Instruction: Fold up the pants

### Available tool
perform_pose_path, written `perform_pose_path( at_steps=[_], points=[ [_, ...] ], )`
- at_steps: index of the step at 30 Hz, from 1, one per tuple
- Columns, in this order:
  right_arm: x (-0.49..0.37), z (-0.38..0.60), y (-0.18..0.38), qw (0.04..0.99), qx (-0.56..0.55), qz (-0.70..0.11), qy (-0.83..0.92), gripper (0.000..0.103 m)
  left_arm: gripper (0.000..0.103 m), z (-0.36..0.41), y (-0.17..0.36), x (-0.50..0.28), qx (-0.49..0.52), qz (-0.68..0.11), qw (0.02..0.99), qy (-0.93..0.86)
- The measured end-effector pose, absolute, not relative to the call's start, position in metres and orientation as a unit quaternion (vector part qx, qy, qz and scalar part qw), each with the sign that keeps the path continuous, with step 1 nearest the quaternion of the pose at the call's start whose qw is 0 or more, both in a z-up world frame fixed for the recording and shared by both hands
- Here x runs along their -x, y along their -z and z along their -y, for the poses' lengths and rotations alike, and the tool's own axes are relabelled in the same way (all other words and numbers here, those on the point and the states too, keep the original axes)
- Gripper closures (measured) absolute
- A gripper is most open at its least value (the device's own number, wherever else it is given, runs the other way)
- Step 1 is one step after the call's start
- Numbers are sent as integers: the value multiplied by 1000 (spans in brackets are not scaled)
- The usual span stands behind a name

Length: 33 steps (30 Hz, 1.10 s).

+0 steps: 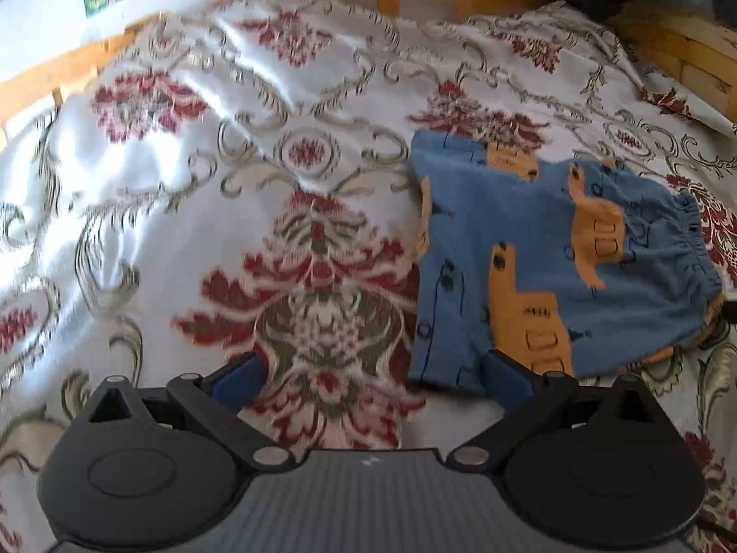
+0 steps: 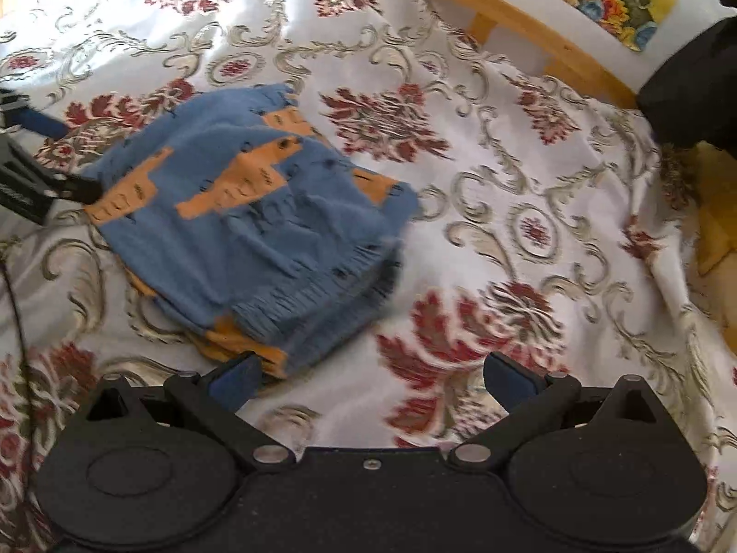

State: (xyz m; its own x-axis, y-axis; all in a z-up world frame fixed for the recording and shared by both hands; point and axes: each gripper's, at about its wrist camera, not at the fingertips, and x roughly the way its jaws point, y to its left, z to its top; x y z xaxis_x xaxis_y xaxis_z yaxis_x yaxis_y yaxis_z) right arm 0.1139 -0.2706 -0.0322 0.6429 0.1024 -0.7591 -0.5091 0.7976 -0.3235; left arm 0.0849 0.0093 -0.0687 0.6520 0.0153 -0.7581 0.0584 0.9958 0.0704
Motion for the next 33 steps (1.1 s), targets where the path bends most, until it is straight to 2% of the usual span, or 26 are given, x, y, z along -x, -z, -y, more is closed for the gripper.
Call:
perform_pose_path(
  at_steps=[6,15,23,33],
  points=[
    [-121,294,17,895,175,-369,-181,1,0,-4,63,-87,-76,-464,883,1],
    [-134,312,7,889,-13,-384,-247,1,0,-9,49,-83,-26,-485,874,19],
    [-142,311,21,906,-45,-367,-204,1,0,-5,45,-92,-24,-485,873,43],
    [-206,299,38,903,-90,-327,-264,1,0,-6,47,-112,9,-461,884,75]
  ],
)
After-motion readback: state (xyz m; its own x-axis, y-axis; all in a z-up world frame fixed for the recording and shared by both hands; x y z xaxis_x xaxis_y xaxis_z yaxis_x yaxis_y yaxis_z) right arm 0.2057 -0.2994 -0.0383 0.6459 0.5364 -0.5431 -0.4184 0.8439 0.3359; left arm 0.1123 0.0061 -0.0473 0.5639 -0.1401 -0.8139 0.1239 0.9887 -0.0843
